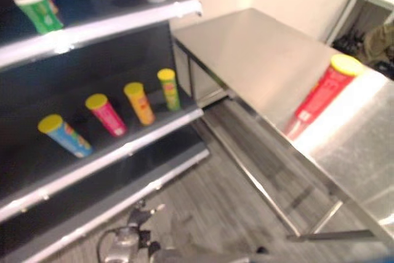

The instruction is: Put the goods on the table back onto the shelves and tidy them up.

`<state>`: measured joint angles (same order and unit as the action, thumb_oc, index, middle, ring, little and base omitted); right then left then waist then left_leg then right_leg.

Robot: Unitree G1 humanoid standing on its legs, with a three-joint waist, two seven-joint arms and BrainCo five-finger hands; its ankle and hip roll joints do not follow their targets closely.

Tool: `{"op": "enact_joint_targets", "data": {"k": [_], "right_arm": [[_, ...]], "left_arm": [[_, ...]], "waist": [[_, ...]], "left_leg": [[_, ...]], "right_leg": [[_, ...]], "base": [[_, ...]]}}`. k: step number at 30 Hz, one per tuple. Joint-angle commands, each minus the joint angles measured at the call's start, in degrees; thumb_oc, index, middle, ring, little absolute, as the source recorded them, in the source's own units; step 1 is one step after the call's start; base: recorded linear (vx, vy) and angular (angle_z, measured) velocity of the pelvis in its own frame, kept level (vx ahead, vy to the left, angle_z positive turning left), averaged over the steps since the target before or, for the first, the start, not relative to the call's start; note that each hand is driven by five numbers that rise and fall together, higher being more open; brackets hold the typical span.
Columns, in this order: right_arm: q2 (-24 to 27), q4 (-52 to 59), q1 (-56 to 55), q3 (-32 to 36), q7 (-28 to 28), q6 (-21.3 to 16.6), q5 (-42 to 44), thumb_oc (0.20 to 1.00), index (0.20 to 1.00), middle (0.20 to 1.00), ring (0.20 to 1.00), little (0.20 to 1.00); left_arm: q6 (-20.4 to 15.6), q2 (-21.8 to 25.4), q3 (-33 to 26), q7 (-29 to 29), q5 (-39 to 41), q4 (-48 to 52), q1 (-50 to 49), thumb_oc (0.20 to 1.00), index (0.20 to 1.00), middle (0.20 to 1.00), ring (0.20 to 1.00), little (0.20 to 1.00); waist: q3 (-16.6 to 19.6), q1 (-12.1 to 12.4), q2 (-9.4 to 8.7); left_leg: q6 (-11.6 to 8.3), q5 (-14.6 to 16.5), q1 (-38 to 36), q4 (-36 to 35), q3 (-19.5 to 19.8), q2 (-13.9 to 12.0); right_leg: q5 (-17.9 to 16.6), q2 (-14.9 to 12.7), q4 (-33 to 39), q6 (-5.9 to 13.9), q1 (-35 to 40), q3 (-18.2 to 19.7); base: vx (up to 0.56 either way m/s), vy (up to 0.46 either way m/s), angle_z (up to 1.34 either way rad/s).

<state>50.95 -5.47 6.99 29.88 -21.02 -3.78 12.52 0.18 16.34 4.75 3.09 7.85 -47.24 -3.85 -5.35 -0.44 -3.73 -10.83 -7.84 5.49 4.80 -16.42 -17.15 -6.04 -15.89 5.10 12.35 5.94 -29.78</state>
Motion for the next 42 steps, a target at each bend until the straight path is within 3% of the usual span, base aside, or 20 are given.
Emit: {"op": "enact_joint_targets", "data": {"k": [1,6,27,42], "right_arm": [[3.2,-1.03,6.67,-2.77,1.93,-2.16,3.55,1.0,1.0,1.0,1.0,1.0],[1.65,-6.27,7.31,-5.74,5.05,-1.22,6.73,1.0,1.0,1.0,1.0,1.0],[3.26,-7.23,5.43,-9.69,13.74,-1.17,9.75,1.0,1.0,1.0,1.0,1.0],[14.63,-11.76,6.12,-16.34,19.42,0.1,4.63,1.0,1.0,1.0,1.0,1.0]], "left_arm": [[-0.55,4.45,0.54,0.02,0.44,0.08,1.5,1.0,1.0,1.0,1.0,1.0],[-0.22,4.32,0.06,-0.3,-0.76,-2.94,0.45,1.0,1.0,1.0,1.0,1.0],[-0.69,3.91,-1.94,-1.75,-0.56,-4.38,-2.28,1.0,1.0,1.0,1.0,1.0],[-2.08,4.13,-0.8,-1.96,-1.87,-5.45,-2.44,1.0,1.0,1.0,1.0,1.0]], "waist": [[-0.78,3.35,-0.61],[1.08,3.29,-0.02],[0.92,4.56,-0.66],[0.59,4.92,-1.18]], "left_leg": [[1.31,8.7,-1.58,-1.46,3.63,5.81],[2.42,7.19,-5.14,-7.35,2.42,7.71],[2.51,7.7,-8.65,-8.89,1.67,7.67],[2.11,7.3,-8.11,-8.88,2.24,7.92]], "right_leg": [[2.6,0.55,-0.1,-0.7,-0.61,2.75],[1.74,-0.45,-0.11,-0.19,-0.01,2.76],[1.26,-2.19,-1.34,0.73,0.62,2.05],[0.66,-2.79,-1.44,0.97,0.77,0.7]], "base": [[0.07,0.044,0.17],[0.11,0.077,0.1],[0.02,0.013,-0.04],[0.0,0.0,0.0]]}}
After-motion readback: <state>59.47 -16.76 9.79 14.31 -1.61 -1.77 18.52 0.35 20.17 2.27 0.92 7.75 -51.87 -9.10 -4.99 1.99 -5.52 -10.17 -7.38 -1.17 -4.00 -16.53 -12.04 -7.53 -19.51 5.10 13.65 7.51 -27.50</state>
